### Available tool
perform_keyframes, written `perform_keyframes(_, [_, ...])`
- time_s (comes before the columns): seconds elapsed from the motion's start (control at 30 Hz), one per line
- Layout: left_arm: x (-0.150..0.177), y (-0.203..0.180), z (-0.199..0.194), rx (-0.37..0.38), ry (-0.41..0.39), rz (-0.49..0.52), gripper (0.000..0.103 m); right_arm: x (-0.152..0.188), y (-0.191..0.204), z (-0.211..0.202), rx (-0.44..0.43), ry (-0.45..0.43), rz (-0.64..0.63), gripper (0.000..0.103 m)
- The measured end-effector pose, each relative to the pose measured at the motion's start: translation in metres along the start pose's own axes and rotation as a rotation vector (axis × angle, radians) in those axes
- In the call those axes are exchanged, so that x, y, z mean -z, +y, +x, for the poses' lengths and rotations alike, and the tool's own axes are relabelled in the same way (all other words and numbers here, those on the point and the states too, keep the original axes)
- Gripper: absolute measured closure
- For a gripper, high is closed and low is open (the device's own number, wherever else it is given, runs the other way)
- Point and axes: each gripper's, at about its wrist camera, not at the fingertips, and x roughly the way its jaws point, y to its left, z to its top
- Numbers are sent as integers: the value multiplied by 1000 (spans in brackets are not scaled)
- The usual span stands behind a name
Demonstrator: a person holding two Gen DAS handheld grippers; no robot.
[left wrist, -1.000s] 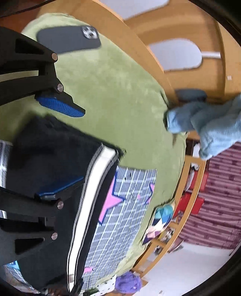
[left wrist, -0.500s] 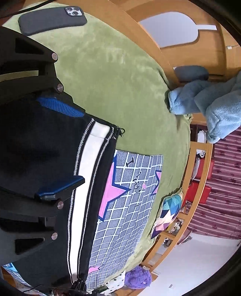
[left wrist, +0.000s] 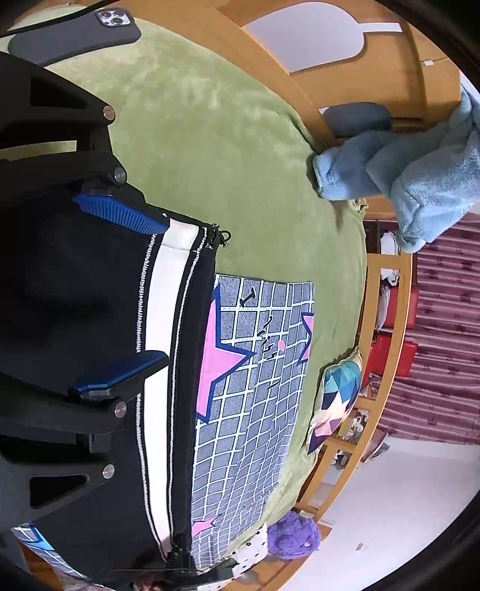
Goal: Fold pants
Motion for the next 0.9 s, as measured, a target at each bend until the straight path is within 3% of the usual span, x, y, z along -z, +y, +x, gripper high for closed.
perform_keyframes(0.13, [4, -2, -3, 0, -1, 19, 39, -4, -10, 1, -82, -17, 79, 65])
perform_keyframes(0.2, [6, -2, -3, 2, 3, 21, 39, -7, -7, 3, -103, -32, 103, 45])
perform_keyframes(0.33, [6, -2, -3, -1, 11, 23, 39, -9, 14, 8, -84, -43, 38, 43])
perform_keyframes(0.37, [6, -2, -3, 0, 10, 24, 39, -9, 16, 7, -84, -40, 24, 51])
perform_keyframes(0.43, [6, -2, -3, 1, 7, 26, 39, -8, 18, 6, -123, -30, -9, 81])
perform_keyframes(0.47, [7, -2, -3, 2, 7, 25, 39, -6, 19, 3, -101, -29, -41, 96])
perform_keyframes(0.6, [8, -4, -3, 11, 13, 17, 39, -4, 35, -2, -17, -32, -106, 100])
perform_keyframes(0.77, [7, -4, -1, -5, 8, 29, 39, -11, 26, -41, 23, -221, -40, 100])
perform_keyframes(0.83, [5, -4, 2, -15, 7, 19, 39, -13, 25, -36, 43, -231, -30, 100])
perform_keyframes(0.9, [2, -3, 4, -27, 5, 5, 39, -13, 29, -13, 62, -176, -32, 100])
